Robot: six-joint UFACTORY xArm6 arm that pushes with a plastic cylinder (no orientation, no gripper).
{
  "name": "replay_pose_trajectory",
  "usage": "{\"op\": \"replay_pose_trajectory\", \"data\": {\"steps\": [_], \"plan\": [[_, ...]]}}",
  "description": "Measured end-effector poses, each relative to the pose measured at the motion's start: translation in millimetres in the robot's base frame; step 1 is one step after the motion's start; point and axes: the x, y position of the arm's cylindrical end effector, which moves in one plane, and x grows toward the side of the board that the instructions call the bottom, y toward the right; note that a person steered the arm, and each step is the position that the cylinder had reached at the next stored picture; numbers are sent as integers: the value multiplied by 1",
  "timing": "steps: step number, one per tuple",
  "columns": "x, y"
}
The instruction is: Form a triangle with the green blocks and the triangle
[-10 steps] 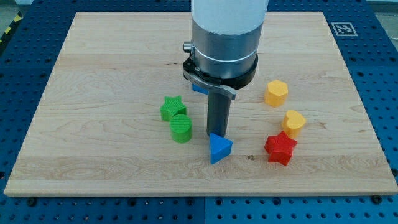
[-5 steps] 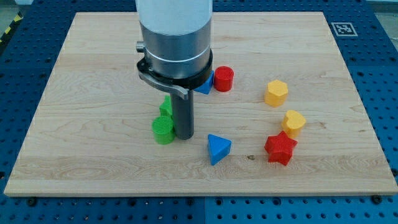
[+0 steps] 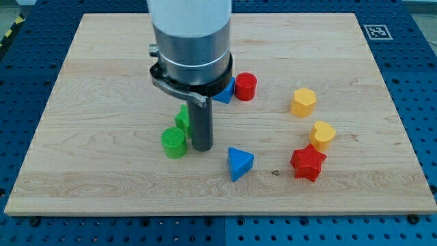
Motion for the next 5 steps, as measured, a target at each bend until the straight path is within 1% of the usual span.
{"op": "replay_pose_trajectory", "data": {"steps": [1, 2, 3, 5], "plan": [[-6, 3], [-8, -5], [-17, -29], [-30, -42]]}}
